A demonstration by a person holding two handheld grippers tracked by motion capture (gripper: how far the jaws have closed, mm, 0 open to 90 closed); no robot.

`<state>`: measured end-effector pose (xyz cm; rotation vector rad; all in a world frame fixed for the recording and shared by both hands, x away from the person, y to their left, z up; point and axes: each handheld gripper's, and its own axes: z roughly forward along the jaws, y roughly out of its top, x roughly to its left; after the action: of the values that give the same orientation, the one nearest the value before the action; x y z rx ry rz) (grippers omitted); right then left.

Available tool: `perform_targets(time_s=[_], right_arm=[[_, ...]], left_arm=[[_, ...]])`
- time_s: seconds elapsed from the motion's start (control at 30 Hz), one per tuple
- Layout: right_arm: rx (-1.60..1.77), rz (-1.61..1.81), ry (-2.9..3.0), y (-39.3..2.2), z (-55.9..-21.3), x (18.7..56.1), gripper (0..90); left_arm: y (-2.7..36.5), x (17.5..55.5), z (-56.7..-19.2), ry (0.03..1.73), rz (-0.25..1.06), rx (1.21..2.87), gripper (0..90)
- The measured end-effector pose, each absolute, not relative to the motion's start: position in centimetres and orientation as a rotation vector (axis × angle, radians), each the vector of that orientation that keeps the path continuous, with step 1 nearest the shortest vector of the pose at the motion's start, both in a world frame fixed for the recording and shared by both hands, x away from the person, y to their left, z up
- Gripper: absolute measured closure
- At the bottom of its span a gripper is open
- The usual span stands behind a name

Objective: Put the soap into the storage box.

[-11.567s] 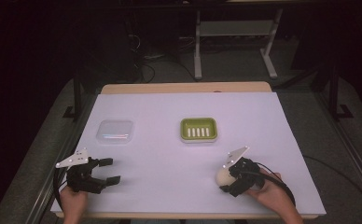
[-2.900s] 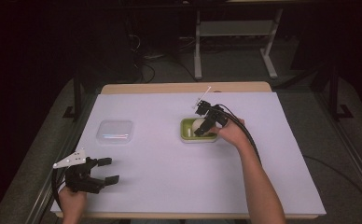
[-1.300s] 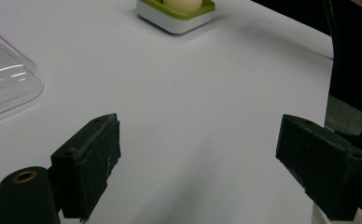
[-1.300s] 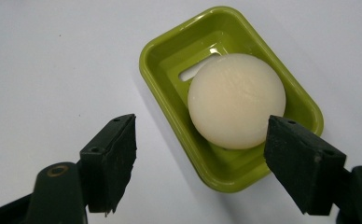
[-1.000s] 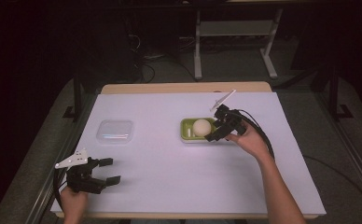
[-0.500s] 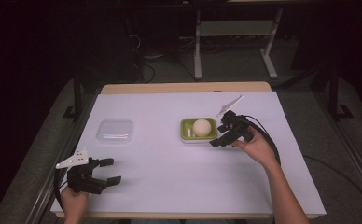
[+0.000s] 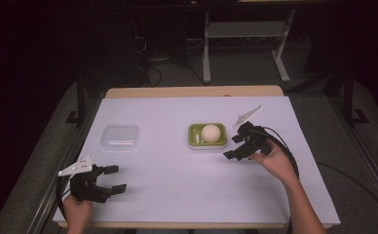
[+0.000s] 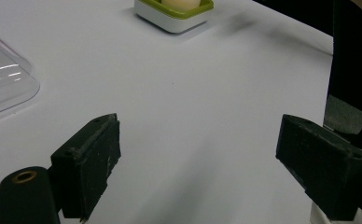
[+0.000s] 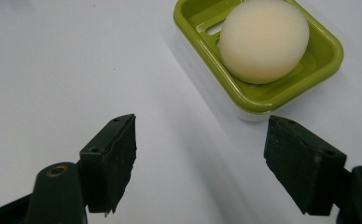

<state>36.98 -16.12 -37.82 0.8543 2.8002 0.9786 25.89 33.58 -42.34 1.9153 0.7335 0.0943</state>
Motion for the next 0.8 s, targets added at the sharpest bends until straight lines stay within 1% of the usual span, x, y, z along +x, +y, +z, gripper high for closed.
perform_targets(time_s=[0.8], right_arm=[[0.884,1.006,2.790,-18.0,-39.3,33.9,24.5]], left_arm=[[33.5,25.9,-42.4,0.738,0.091,1.911,13.1]])
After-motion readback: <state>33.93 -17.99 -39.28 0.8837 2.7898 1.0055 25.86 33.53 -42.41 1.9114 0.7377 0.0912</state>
